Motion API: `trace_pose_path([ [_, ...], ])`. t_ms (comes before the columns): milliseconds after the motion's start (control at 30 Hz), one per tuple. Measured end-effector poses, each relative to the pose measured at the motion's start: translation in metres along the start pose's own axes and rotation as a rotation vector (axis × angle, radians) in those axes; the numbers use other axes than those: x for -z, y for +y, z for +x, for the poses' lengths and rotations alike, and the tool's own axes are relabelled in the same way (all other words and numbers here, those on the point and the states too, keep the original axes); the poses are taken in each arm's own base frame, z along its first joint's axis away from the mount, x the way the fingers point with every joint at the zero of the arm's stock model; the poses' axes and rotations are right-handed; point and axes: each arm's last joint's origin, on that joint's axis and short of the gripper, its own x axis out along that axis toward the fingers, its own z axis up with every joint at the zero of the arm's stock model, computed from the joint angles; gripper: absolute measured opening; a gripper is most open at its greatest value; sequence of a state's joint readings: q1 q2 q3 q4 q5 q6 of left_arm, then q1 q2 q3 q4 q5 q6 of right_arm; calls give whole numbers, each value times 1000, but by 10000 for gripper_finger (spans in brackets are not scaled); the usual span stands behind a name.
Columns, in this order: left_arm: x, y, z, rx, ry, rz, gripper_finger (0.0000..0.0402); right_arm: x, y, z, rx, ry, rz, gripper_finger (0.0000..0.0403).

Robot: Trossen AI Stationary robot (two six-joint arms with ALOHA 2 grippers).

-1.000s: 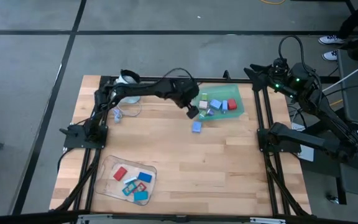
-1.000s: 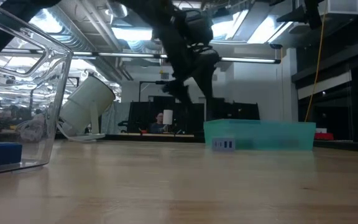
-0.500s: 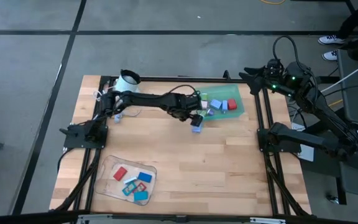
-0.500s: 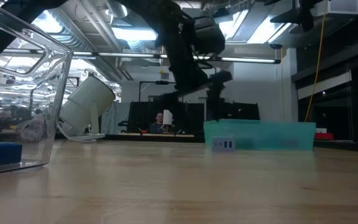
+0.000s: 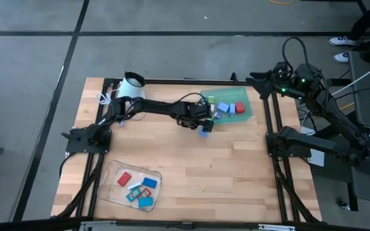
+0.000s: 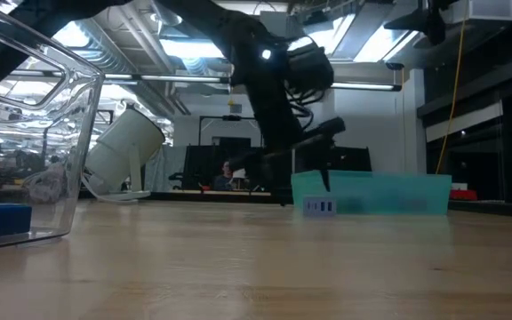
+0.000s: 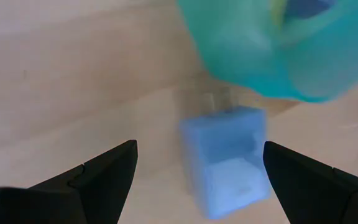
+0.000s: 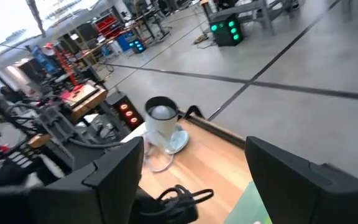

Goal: Pick & Place Office items
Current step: Put the light blue charger adapter into the light green bin

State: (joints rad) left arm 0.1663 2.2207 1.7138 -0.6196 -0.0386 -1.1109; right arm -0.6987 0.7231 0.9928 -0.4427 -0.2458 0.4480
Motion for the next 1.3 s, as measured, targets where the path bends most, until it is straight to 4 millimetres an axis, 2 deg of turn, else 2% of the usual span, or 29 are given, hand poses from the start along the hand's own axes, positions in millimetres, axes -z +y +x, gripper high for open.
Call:
trace_pose_path([
  [300,19,-12,6,36,-18,-78,342,1,1,1,-52,29,16,286],
  [567,20,-5,34,21,66,-125,341,1,0,4,-50,41,43,286],
  [733,20,-5,36,6,27,-105,332,2,-2,12,-63,74,49,286],
  [933,15,1,36,-4,81,-100,297,2,-4,25,-83,99,31,286],
  [1200,17,4,36,-26,108,-50,211,-5,-1,35,-165,47,5,286],
  [1300,17,4,36,-17,126,-36,210,-6,-1,35,-172,40,2,286],
])
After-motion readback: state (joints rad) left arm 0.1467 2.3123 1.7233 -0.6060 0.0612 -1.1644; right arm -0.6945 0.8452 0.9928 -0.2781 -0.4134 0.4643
